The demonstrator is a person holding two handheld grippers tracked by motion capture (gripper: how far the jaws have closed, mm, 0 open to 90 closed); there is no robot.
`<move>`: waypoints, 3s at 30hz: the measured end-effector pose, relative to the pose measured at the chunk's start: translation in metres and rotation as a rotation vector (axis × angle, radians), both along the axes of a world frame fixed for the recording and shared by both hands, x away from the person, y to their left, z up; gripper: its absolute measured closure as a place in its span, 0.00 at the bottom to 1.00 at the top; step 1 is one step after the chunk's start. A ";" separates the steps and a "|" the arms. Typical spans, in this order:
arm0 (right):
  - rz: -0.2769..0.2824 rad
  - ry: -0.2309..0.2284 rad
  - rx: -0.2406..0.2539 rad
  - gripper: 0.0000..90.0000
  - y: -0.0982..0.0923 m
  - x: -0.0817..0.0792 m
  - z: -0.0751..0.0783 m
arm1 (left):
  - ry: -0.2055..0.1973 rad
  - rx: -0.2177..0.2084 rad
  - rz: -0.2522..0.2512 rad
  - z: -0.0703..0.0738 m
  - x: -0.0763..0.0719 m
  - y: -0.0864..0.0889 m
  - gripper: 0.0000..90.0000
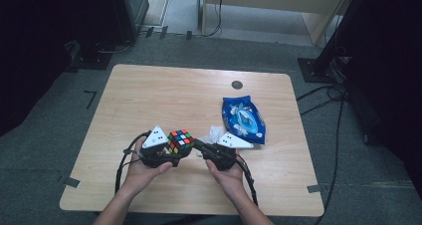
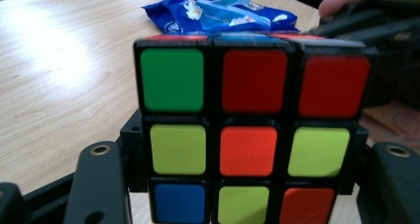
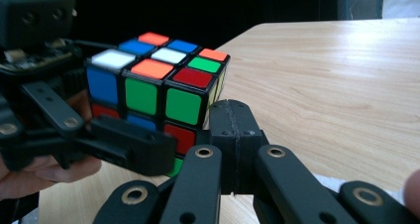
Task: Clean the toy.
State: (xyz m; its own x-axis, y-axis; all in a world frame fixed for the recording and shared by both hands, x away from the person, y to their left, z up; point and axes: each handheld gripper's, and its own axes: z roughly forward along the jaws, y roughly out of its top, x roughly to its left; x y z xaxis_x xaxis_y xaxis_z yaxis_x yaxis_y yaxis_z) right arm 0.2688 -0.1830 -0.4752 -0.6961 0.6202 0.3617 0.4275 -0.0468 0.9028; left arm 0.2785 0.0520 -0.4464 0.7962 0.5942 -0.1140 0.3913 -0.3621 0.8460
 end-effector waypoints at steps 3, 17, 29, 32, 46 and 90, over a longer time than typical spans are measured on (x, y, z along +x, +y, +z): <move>0.004 -0.009 -0.016 1.00 0.000 0.001 0.001 | -0.020 0.018 0.012 0.000 -0.001 -0.001 0.37; -0.164 0.054 -0.428 0.58 -0.020 0.030 -0.023 | -0.025 0.006 0.050 0.000 0.003 0.011 0.38; -0.170 0.124 -0.538 0.56 -0.015 0.034 -0.045 | -0.024 0.014 0.051 -0.002 0.003 0.011 0.38; -0.172 0.120 -0.538 0.57 -0.015 0.034 -0.045 | -0.023 0.015 0.051 -0.002 0.003 0.011 0.38; -0.240 0.128 -0.525 0.78 -0.016 0.031 -0.046 | -0.019 0.020 0.043 -0.004 0.002 0.008 0.38; 0.023 -0.035 -0.138 0.96 0.021 -0.023 0.047 | -0.067 0.137 -0.023 -0.017 -0.012 -0.023 0.38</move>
State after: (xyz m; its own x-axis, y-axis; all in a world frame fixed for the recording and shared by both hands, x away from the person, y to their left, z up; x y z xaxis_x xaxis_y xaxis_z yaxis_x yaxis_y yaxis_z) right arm 0.2456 -0.1624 -0.4281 -0.7212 0.6464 0.2491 0.3952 0.0886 0.9143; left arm 0.2664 0.0285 -0.4636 0.8128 0.5822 0.0207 0.3261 -0.4841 0.8120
